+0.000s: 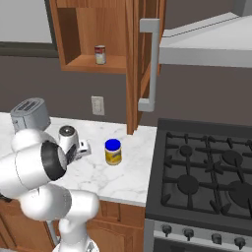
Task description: Restock the canned food cabinet by taking the new fresh canned food from the counter and placing it in the cabinet. Then, take the old canned food from the cabinet and place it on the counter.
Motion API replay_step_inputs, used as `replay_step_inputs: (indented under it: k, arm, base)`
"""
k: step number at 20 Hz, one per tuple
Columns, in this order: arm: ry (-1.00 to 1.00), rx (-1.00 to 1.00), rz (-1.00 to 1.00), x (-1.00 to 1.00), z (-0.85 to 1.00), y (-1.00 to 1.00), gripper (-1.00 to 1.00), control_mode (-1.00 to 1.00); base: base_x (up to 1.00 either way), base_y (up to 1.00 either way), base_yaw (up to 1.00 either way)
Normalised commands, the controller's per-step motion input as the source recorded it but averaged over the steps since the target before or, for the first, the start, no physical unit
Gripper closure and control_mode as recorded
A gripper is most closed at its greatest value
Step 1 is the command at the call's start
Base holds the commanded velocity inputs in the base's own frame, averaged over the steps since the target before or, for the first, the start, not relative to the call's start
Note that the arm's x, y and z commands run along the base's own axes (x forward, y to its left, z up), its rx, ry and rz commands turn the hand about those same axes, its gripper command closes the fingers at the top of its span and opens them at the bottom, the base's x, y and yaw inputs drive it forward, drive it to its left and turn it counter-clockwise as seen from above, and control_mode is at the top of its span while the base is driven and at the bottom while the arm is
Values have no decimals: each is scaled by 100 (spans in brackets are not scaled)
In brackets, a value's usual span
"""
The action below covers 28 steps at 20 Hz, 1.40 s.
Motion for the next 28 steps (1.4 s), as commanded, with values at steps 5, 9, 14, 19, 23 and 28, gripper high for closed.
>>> replay_step_inputs:
  k: [5,9,14,19,23,28]
  arm:
    - [-15,7,-3,29,-68,35,-100,-100]
    - [5,1,-7,19,3,26,-100,-100]
    - [7,0,-6,0,87,2,-100,-100]
    - [-2,0,-4,-8,100,0,-100,-100]
    - [-16,0,-5,0,100,4,-100,-100]
    - [-16,0,-9,-20,100,1,-100,-100]
  base:
    - [0,0,0]
    - [0,0,0]
    - [0,0,0]
    - [0,0,0]
    - [0,0,0]
    - [0,0,0]
